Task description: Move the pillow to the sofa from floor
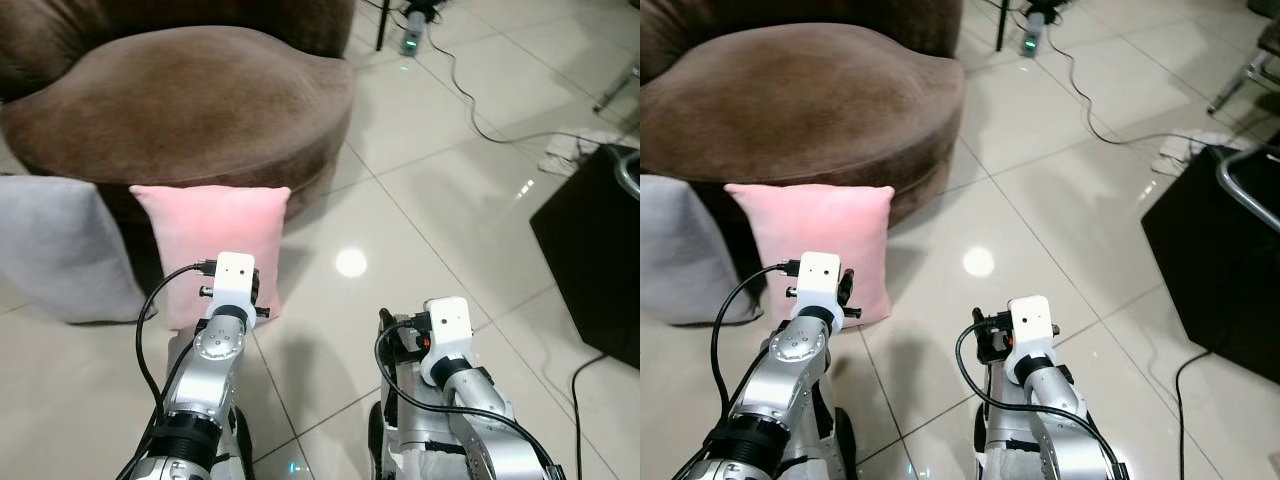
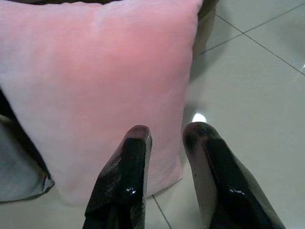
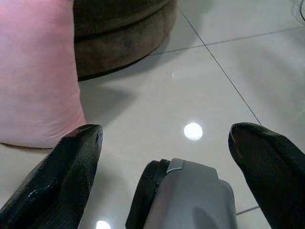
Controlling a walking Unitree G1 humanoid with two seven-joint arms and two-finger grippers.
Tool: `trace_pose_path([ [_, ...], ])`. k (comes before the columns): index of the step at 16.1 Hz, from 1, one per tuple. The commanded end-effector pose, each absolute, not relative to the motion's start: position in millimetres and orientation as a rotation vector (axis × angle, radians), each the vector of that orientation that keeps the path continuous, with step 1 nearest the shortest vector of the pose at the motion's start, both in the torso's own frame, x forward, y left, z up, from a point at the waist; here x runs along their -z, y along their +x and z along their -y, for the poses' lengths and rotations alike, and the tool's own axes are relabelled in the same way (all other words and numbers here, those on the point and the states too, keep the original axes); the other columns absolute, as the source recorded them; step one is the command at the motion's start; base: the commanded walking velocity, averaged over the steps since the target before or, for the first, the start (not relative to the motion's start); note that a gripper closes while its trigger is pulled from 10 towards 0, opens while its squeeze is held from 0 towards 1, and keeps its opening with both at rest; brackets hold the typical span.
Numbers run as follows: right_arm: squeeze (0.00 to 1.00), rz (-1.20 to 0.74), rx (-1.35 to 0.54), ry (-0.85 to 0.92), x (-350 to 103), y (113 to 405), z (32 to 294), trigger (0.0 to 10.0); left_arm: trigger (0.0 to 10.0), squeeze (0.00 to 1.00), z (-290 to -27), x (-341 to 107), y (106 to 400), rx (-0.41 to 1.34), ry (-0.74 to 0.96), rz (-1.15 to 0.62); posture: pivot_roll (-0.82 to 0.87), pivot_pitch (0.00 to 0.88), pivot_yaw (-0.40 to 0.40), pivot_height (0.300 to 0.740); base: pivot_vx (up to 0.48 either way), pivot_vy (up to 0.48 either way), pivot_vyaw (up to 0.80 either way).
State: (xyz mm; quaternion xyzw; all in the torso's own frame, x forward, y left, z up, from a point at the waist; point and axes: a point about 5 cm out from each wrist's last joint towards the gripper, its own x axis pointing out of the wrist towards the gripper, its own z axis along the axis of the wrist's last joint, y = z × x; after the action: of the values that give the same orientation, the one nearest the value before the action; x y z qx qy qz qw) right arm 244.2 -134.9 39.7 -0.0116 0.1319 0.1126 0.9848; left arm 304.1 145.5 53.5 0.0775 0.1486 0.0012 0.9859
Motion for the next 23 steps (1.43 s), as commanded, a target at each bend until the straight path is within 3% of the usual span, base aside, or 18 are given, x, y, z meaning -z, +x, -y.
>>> trace_pose_path([
  [1, 0.69, -0.285, -0.219, -0.039, -36.4, 241.7, 138.8, 10.0, 10.0, 0.0, -144.6, -49.3, 301.3, -0.007, 0.157, -0.316, -0.14, 0.202, -0.057, 0.45, 0.0, 0.0, 0.0],
  [5, 0.69, -0.287, -0.225, -0.047, -35.9, 240.6, 139.2, 10.0, 10.0, 0.0, -144.9, -52.6, 302.2, 0.009, 0.138, -0.297, -0.14, 0.198, -0.059, 0.45, 0.0, 0.0, 0.0],
  [8, 0.7, -0.288, -0.231, -0.052, -35.5, 238.2, 139.0, 10.0, 10.0, 0.0, -145.7, -58.7, 302.6, 0.001, 0.118, -0.252, -0.14, 0.193, -0.06, 0.45, 0.436, 0.0, 0.0],
  [14, 0.71, -0.293, -0.227, -0.054, -34.8, 236.0, 142.3, 10.0, 10.0, 0.0, -145.2, -57.4, 301.0, -0.011, 0.094, -0.26, -0.14, 0.198, -0.063, 0.45, 0.289, 0.383, 0.0],
  [17, 0.72, -0.3, -0.223, -0.051, -34.2, 235.3, 143.3, 10.0, 10.0, 0.0, -144.6, -57.6, 301.4, -0.037, 0.085, -0.247, -0.14, 0.205, -0.063, 0.45, -0.235, 0.375, 0.0],
  [23, 0.71, -0.308, -0.221, -0.046, -32.1, 235.5, 143.8, 10.0, 10.0, 0.0, -145.8, -58.3, 303.7, -0.034, 0.076, -0.257, -0.14, 0.208, -0.063, 0.45, 0.0, 0.0, 0.0],
])
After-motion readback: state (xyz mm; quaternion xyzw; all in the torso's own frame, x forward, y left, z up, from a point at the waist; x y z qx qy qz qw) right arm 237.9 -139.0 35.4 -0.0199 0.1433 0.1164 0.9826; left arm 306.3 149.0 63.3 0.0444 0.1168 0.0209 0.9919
